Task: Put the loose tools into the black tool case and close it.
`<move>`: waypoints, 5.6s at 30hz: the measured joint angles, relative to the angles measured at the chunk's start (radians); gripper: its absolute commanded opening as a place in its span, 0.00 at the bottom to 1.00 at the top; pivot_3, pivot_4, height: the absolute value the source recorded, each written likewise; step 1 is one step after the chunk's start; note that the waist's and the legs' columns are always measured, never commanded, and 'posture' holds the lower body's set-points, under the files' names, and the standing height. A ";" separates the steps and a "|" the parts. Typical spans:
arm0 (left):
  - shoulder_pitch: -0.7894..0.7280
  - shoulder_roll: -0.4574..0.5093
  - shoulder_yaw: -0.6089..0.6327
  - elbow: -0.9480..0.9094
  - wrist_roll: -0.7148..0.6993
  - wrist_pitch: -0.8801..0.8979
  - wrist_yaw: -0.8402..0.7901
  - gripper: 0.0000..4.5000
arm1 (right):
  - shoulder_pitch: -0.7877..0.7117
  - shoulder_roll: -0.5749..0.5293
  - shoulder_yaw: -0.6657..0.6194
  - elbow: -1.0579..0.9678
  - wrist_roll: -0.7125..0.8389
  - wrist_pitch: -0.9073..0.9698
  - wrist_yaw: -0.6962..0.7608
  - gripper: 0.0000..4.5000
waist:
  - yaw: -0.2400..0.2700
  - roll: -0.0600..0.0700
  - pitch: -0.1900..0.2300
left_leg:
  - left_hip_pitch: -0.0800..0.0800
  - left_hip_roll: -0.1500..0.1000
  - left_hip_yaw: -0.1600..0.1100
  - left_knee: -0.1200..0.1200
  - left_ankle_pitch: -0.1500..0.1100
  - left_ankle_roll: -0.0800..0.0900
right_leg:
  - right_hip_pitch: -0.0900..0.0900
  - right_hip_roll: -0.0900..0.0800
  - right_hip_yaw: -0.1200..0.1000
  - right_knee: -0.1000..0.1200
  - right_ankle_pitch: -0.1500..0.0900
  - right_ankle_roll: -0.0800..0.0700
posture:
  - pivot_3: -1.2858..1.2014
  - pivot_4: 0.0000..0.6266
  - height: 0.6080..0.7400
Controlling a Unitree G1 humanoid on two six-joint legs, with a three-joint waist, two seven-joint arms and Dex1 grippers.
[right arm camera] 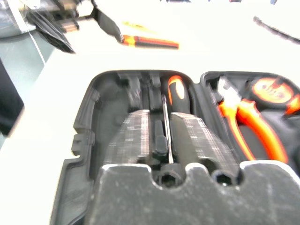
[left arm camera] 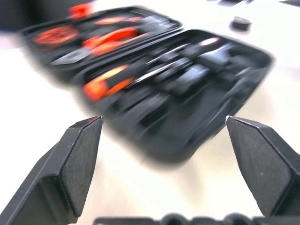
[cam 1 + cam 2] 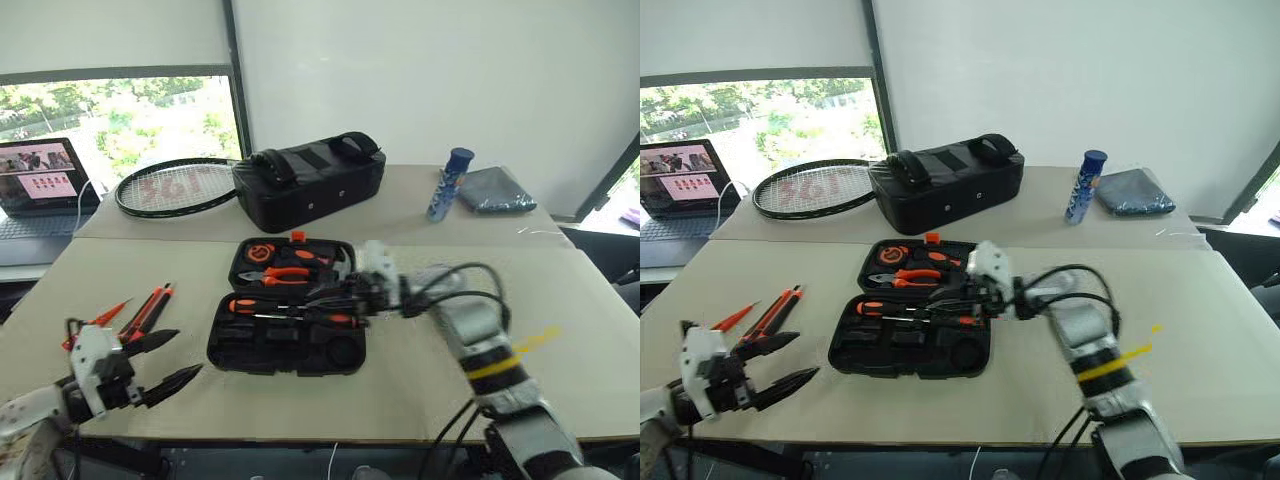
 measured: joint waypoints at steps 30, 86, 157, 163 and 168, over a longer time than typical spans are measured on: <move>-0.333 0.337 0.061 0.498 0.071 0.304 0.180 1.00 | 0.543 -0.005 -0.181 -0.392 0.279 -0.327 -0.120 1.00 | 0.014 -0.007 0.001 | 0.009 0.000 0.006 -0.001 0.000 -0.001 | 0.003 0.003 0.006 0.006 -0.006 0.004 | 0.52 0.24 1.00; -1.062 -0.025 -0.742 0.523 0.498 -0.119 -0.430 0.10 | 0.767 -0.167 -0.288 -0.513 0.297 -0.312 -0.198 1.00 | 0.030 -0.013 0.001 | 0.004 -0.002 0.002 0.004 0.000 -0.001 | 0.003 0.005 0.006 0.008 -0.003 0.001 | 0.52 0.24 1.00; -1.035 0.016 -0.665 0.580 0.442 -0.129 -0.407 0.02 | 0.716 -0.149 -0.221 -0.538 0.265 -0.285 -0.286 1.00 | 0.042 -0.008 -0.002 | 0.000 -0.002 -0.001 0.011 0.000 -0.001 | 0.003 0.005 0.003 0.009 -0.003 0.002 | 0.52 0.24 1.00; -1.008 -0.007 -0.681 0.608 0.481 -0.160 -0.371 0.02 | 0.717 -0.149 -0.221 -0.538 0.265 -0.285 -0.286 1.00 | 0.042 -0.008 -0.002 | -0.001 -0.002 -0.002 0.014 0.000 0.000 | 0.004 0.005 0.003 0.009 -0.002 0.002 | 0.52 0.24 1.00; -0.988 -0.020 -0.694 0.614 0.497 -0.155 -0.351 0.02 | 0.717 -0.149 -0.221 -0.538 0.265 -0.285 -0.288 1.00 | 0.042 -0.008 -0.002 | -0.001 -0.002 -0.002 0.014 0.000 0.000 | 0.004 0.005 0.003 0.009 -0.002 0.002 | 0.52 0.24 1.00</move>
